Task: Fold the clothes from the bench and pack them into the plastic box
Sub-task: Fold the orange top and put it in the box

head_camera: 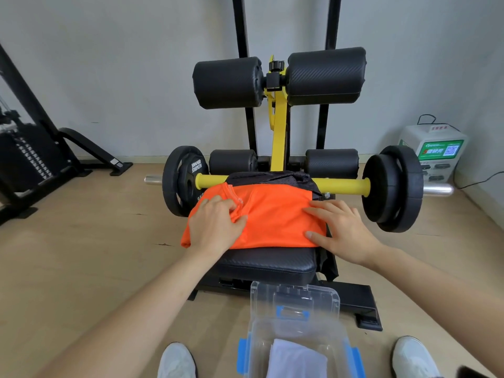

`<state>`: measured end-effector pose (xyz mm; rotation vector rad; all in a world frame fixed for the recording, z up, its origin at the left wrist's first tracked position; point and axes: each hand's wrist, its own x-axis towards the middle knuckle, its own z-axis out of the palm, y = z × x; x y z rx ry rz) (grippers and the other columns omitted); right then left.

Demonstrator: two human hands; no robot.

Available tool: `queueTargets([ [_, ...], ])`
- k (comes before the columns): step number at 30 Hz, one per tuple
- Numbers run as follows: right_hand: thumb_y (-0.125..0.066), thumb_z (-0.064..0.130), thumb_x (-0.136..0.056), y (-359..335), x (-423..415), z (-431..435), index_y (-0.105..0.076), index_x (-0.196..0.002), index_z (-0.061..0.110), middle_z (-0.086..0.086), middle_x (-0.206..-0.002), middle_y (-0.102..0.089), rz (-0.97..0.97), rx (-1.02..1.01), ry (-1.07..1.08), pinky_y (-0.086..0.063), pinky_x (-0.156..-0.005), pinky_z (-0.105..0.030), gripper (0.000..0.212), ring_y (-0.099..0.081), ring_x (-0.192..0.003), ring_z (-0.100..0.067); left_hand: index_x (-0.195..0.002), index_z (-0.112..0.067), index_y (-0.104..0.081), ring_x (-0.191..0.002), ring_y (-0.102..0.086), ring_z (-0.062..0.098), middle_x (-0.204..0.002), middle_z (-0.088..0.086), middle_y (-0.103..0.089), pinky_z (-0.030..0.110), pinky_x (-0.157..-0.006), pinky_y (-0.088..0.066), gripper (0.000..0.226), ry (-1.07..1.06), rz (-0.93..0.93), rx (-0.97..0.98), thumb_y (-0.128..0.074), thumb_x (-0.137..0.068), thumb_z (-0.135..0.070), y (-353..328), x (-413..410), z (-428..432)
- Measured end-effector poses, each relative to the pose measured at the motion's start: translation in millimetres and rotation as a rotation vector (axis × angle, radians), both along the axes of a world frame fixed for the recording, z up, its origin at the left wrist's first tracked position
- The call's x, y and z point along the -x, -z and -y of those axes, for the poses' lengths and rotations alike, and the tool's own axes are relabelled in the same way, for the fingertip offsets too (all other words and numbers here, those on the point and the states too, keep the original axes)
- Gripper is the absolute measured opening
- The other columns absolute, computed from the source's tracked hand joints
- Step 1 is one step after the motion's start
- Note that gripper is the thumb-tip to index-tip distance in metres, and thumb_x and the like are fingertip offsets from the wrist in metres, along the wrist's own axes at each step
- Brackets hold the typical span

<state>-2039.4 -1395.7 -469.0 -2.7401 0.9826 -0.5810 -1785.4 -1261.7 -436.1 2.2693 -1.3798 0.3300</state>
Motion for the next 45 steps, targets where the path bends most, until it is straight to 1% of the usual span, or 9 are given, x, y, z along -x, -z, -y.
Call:
queueTargets([
  [4, -0.044, 0.073, -0.077, 1.2, 2.0, 0.9, -0.042, -0.146, 0.037, 0.013, -0.153, -0.038, -0.004, -0.082, -0.012, -0.029, -0.103, -0.043, 0.078, -0.031, -0.134, -0.019, -0.078, -0.028, -0.073, -0.079, -0.067, 0.02, -0.068, -0.01, -0.066, 0.034, -0.063, -0.051, 0.021, 0.013, -0.181, 0.09, -0.068, -0.088, -0.046, -3.6, -8.8, -2.6],
  [11, -0.073, 0.053, -0.079, -1.3, 2.1, 0.5, -0.039, -0.147, 0.035, 0.012, -0.15, -0.042, 0.083, -0.223, -0.016, -0.031, -0.109, -0.046, 0.078, -0.038, -0.128, -0.018, -0.075, -0.021, -0.075, -0.069, -0.069, 0.009, -0.067, -0.009, -0.072, 0.041, -0.077, -0.056, 0.019, 0.197, -0.467, 0.405, -0.073, -0.087, -0.035, -32.6, 16.2, 10.0],
  [17, -0.084, 0.048, -0.065, 2.0, 6.5, 1.8, -0.024, -0.153, 0.034, 0.016, -0.142, -0.049, 0.288, -0.498, -0.043, -0.036, -0.113, -0.044, 0.107, -0.045, -0.132, -0.013, -0.077, -0.017, -0.074, -0.06, -0.066, 0.015, -0.064, -0.001, -0.07, 0.043, -0.063, -0.051, 0.03, 0.371, -0.431, 0.343, -0.066, -0.087, -0.043, -28.4, 70.1, 34.4],
  [21, -0.089, 0.036, -0.064, 5.2, 9.1, 4.6, -0.017, -0.155, 0.037, 0.011, -0.141, -0.054, 0.345, -0.553, -0.03, -0.038, -0.113, -0.037, 0.115, -0.046, -0.133, -0.004, -0.099, -0.027, -0.08, -0.082, -0.068, 0.004, -0.094, -0.012, -0.078, 0.032, -0.08, -0.054, 0.017, 0.493, -0.408, 0.12, -0.068, -0.092, -0.036, -7.6, 88.6, 41.9],
  [24, -0.084, 0.047, -0.062, 8.4, 14.1, 8.0, -0.019, -0.151, 0.045, 0.014, -0.141, -0.052, 0.277, -0.495, -0.06, -0.039, -0.111, -0.044, 0.111, -0.046, -0.133, -0.01, -0.108, -0.031, -0.078, -0.086, -0.062, 0.006, -0.104, -0.019, -0.075, 0.027, -0.083, -0.05, 0.018, 0.613, -0.39, -0.012, -0.065, -0.096, -0.033, -2.0, 82.0, 37.4],
  [28, -0.061, 0.037, -0.063, -2.1, 18.4, 1.9, -0.038, -0.146, 0.042, 0.013, -0.148, -0.039, 0.164, -0.328, -0.069, -0.032, -0.111, -0.05, 0.086, -0.038, -0.131, -0.022, -0.118, -0.034, -0.073, -0.099, -0.062, 0.0, -0.105, -0.022, -0.07, 0.019, -0.089, -0.048, 0.025, 0.655, -0.416, -0.025, -0.069, -0.093, -0.032, -7.6, 59.8, 22.3],
  [34, -0.053, 0.041, -0.07, -19.9, 8.6, -14.6, -0.064, -0.123, 0.031, 0.006, -0.143, -0.043, 0.224, 0.021, -0.056, -0.036, -0.099, -0.05, 0.055, -0.036, -0.124, -0.024, -0.11, -0.034, -0.074, -0.11, -0.054, 0.003, -0.113, -0.022, -0.066, 0.03, -0.096, -0.045, 0.035, 0.562, -0.074, -0.011, -0.062, -0.084, -0.054, -9.0, 11.7, -12.6],
  [41, -0.05, 0.053, -0.093, -13.7, -19.3, -30.6, -0.053, -0.138, 0.035, 0.006, -0.153, -0.039, 0.007, 0.088, -0.233, -0.033, -0.104, -0.043, 0.049, -0.032, -0.137, -0.019, -0.104, -0.028, -0.065, -0.083, -0.061, 0.011, -0.094, -0.011, -0.058, 0.028, -0.064, -0.043, 0.026, 0.107, -0.135, 0.011, -0.068, -0.087, -0.048, -4.9, -17.6, -31.4],
  [45, -0.05, 0.053, -0.095, -5.7, -23.3, -30.9, -0.042, -0.145, 0.039, 0.008, -0.157, -0.032, -0.121, 0.098, -0.213, -0.031, -0.105, -0.047, 0.053, -0.028, -0.139, -0.021, -0.121, -0.032, -0.052, -0.089, -0.064, 0.016, -0.103, -0.01, -0.062, 0.034, -0.069, -0.053, 0.047, 0.067, -0.14, -0.139, -0.058, -0.087, -0.064, 0.9, -13.6, -34.0],
])
